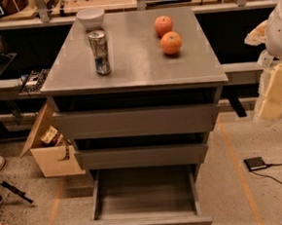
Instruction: Place redbull can into bottom drawer
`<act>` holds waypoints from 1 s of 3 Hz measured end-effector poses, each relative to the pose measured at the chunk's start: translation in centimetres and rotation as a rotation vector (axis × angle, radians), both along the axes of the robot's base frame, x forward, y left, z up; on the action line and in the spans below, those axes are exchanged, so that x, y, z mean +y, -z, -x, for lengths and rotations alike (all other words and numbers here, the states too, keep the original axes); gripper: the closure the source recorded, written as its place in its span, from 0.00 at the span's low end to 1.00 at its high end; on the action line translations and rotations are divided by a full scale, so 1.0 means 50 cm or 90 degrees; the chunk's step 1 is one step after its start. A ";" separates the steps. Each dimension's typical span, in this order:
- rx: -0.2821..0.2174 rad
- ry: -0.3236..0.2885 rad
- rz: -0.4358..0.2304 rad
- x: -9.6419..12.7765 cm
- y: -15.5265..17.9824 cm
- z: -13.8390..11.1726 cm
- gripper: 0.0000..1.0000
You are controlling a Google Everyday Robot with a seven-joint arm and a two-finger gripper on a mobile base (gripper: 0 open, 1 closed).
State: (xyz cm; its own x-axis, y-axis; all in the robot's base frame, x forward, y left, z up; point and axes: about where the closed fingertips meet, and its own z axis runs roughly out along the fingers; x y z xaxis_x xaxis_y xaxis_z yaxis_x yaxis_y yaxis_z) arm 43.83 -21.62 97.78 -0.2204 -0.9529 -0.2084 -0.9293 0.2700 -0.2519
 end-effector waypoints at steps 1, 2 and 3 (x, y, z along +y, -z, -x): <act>0.000 0.000 0.000 0.000 0.000 0.000 0.00; -0.013 0.038 -0.052 0.024 0.006 -0.035 0.00; -0.037 0.077 -0.153 0.086 0.017 -0.106 0.00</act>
Offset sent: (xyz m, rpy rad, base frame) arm 0.0551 0.0335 -0.0129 0.2479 -0.0412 -0.1805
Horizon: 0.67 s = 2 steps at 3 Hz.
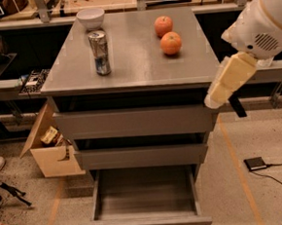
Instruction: Place redbull can into bottom drawer
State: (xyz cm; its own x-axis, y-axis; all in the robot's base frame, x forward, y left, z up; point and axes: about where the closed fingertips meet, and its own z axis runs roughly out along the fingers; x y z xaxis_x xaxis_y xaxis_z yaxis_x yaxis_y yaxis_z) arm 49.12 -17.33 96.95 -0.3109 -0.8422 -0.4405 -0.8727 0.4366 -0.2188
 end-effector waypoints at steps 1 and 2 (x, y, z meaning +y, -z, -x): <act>-0.048 0.057 -0.112 0.074 0.003 -0.102 0.00; -0.046 0.056 -0.111 0.074 0.005 -0.100 0.00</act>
Offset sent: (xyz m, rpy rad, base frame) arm 0.0367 0.0303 -0.0073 0.1392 -0.0341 -0.0651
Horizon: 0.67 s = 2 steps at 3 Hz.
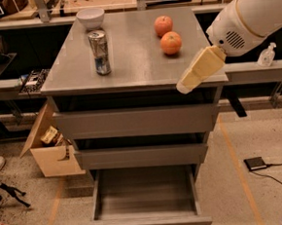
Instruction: Place redbull can into bottom drawer
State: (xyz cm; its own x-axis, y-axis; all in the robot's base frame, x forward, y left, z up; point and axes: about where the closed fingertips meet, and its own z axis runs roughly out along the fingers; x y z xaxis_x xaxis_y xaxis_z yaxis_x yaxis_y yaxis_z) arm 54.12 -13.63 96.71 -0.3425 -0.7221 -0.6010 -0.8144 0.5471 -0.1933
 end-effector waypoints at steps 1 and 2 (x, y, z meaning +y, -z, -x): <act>-0.006 -0.005 -0.022 0.024 0.017 -0.014 0.00; -0.018 -0.009 -0.093 0.089 0.042 -0.052 0.00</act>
Offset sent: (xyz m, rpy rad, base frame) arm 0.0569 0.0819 -0.0288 0.3076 -0.0791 0.0069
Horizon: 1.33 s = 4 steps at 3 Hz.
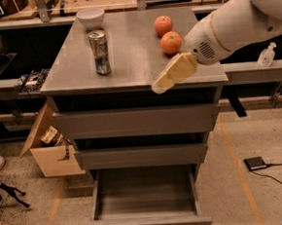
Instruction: Place redbull can into bottom drawer
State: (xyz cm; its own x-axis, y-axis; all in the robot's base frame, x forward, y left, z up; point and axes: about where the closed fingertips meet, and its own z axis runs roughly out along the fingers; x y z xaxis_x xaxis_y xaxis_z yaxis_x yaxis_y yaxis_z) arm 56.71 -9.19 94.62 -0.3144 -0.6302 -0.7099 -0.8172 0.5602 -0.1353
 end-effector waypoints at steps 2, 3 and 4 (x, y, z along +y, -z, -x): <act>-0.044 0.027 -0.072 0.161 0.008 -0.118 0.00; -0.067 0.061 -0.076 0.216 0.017 -0.182 0.00; -0.067 0.061 -0.076 0.216 0.017 -0.182 0.00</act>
Offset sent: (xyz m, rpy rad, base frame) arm 0.0856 0.1086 -0.0025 0.1302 -0.1077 -0.0733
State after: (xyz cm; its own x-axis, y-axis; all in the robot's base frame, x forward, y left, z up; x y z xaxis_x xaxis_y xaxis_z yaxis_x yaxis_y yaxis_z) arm 65.79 1.60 93.77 -0.2892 -0.5106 -0.8097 -0.7441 0.6521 -0.1455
